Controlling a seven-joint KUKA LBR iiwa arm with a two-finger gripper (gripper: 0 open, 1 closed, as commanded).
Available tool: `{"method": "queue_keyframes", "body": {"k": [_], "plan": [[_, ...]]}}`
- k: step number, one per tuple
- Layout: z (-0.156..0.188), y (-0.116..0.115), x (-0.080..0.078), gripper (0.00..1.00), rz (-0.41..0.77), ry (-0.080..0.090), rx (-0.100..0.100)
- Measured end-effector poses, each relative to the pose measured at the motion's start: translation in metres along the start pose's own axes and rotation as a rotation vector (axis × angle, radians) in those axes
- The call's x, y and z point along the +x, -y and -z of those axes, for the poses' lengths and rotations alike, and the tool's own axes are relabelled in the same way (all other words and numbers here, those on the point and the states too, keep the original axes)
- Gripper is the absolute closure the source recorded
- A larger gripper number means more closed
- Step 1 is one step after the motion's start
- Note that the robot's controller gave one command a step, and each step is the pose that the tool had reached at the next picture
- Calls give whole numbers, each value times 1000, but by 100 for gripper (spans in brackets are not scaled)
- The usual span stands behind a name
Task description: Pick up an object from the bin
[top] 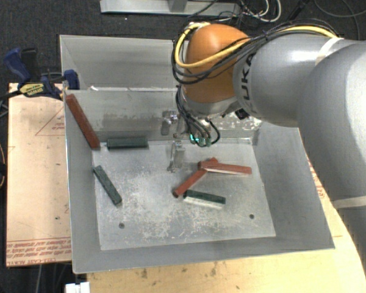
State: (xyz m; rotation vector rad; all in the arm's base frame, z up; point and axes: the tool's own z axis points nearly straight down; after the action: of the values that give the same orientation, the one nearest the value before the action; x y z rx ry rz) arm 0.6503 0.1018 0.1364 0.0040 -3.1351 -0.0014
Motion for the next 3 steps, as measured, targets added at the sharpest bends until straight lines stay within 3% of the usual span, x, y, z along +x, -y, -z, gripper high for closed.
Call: {"method": "queue_keyframes", "body": {"k": [1, 2, 3], "plan": [[5, 0, -2, 0, -1, 8, -1], [-8, 9, 9, 0, 126, 15, -1], [-46, 30, 34, 0, 369, 8, 1]]}}
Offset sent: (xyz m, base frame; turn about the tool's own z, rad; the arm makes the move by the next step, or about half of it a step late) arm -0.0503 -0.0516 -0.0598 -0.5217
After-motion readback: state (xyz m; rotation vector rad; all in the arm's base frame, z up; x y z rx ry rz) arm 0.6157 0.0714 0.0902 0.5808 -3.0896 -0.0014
